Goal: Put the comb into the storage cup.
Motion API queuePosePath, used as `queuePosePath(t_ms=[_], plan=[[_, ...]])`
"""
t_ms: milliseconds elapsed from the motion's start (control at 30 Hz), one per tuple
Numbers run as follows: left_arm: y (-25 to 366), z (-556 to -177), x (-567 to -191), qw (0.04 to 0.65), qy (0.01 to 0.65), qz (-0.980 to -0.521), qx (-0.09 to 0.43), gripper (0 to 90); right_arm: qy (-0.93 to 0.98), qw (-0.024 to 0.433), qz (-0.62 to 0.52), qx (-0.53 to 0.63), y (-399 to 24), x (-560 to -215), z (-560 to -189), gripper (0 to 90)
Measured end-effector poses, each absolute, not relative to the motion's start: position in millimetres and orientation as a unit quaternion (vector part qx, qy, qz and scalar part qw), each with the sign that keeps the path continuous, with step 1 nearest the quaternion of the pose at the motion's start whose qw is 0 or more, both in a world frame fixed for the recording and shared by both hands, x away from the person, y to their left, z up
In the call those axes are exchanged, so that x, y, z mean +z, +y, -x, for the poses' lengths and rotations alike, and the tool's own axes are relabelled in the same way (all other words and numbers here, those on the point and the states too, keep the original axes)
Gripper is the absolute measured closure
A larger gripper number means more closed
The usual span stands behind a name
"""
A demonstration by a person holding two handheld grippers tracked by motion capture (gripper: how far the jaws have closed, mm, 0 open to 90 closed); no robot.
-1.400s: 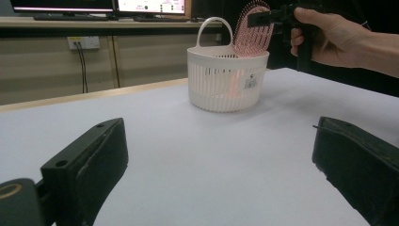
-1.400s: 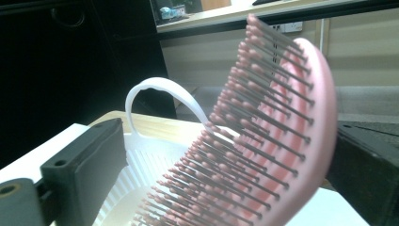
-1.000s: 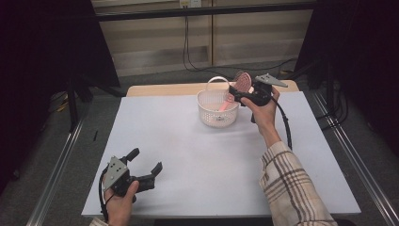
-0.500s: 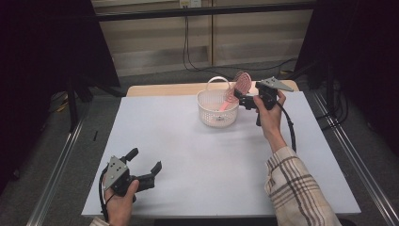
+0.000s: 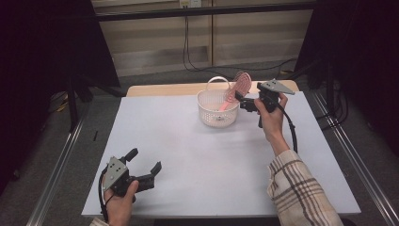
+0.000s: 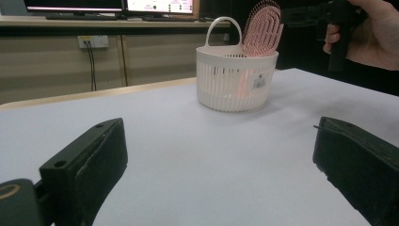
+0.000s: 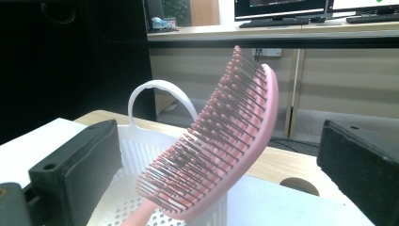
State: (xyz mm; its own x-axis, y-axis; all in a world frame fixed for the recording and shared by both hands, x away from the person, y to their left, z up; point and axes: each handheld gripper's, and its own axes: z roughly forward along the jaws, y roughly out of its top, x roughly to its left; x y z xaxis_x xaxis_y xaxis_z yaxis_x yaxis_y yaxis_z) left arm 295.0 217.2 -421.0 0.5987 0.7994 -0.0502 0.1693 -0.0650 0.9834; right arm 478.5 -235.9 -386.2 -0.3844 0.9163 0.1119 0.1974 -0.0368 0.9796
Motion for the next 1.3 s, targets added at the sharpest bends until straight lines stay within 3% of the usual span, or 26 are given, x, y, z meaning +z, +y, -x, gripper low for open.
queuePosePath(t_ms=[1300], plan=[[220,-293,-418,0.587,0.361,-0.669,0.28,3.2,0.622,0.352,-0.418,0.56,-249,-382,-430,0.0]])
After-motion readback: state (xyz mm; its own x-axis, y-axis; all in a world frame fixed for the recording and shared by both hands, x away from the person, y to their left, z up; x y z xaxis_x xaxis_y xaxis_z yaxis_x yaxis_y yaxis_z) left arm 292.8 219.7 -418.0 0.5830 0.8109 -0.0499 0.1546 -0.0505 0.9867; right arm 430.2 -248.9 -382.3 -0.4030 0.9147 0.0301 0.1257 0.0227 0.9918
